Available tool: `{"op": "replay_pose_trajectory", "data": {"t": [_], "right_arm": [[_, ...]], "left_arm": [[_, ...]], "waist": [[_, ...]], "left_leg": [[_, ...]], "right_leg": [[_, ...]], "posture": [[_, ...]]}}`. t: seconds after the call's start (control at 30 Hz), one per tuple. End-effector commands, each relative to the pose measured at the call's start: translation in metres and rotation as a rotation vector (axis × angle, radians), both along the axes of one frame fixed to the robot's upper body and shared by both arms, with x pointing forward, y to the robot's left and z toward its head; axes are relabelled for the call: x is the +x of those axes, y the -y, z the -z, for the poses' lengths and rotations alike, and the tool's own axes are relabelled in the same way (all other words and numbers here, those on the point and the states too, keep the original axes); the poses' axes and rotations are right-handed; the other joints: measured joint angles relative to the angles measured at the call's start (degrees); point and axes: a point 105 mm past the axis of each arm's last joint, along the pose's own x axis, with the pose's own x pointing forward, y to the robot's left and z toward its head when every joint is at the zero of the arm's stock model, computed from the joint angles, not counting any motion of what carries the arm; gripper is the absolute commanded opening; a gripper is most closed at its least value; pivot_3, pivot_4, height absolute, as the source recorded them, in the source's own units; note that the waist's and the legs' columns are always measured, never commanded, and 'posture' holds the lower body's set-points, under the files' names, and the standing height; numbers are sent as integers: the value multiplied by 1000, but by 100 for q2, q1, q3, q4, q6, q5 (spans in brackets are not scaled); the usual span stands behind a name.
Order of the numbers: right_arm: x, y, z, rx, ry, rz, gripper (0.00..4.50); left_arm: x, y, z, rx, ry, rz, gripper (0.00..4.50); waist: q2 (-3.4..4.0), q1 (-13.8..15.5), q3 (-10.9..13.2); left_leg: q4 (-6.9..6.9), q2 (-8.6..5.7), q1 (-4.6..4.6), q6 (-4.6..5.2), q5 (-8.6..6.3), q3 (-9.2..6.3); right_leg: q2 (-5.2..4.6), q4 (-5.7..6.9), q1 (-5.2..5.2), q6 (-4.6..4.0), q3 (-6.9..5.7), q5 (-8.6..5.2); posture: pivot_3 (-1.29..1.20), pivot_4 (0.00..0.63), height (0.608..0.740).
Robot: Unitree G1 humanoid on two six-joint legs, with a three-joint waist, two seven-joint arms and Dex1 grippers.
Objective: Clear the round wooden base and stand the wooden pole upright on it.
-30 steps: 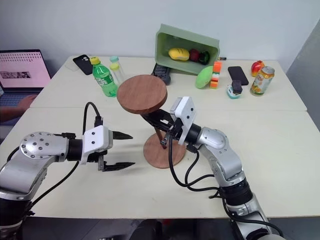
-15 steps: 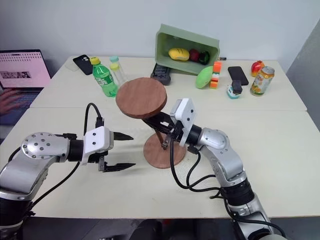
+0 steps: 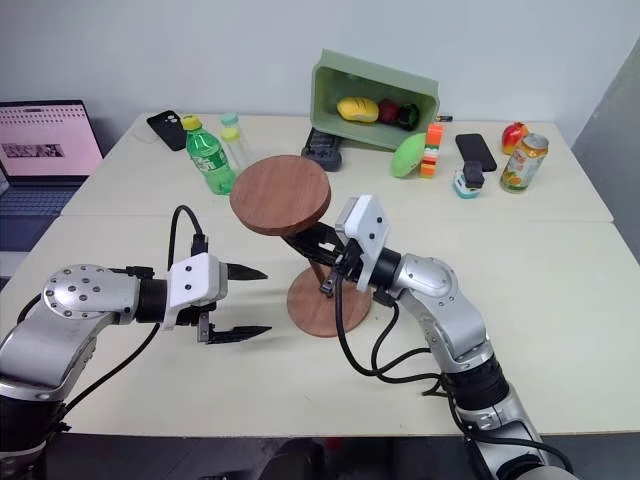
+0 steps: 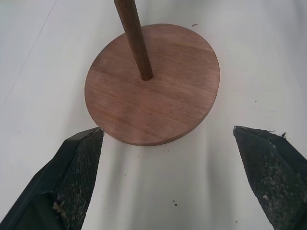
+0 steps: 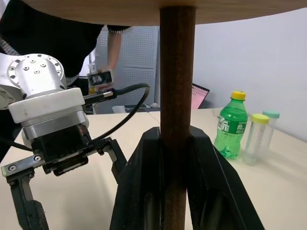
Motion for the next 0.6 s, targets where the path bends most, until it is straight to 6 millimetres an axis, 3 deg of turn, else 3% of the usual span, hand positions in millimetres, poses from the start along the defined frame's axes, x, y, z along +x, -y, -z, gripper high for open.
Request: {"op": "replay_pose_trajectory", "data": {"t": [0.03,0.33,0.53,0.6], "right_arm": [[13,3,32,-101,-94,69,246],[25,15,58,-125,-203,152,245],[32,21,65,-130,-239,191,245],[34,22,67,-135,-245,200,245]], "left_arm": [[0,7,-13,-45,25,9,4500],[0,7,-18,-60,16,-8,4500],[0,7,-18,-54,15,-15,4500],[0,6,-17,-49,15,-18,4500]], "waist": [[0,4,-3],[2,15,-40],[5,104,-47],[5,116,-48]], "left_leg": [[0,0,1,0,0,0],[1,-1,29,1,0,1],[-44,-2,188,6,-3,-4],[-51,-3,195,6,-3,-5]], "right_leg": [[0,1,1,0,0,0],[7,8,26,0,2,-1],[12,-61,197,-8,-5,-8],[11,-65,203,-8,-4,-9]], "posture": [[0,150,740],[0,150,740],[0,150,740],[0,150,740]]}}
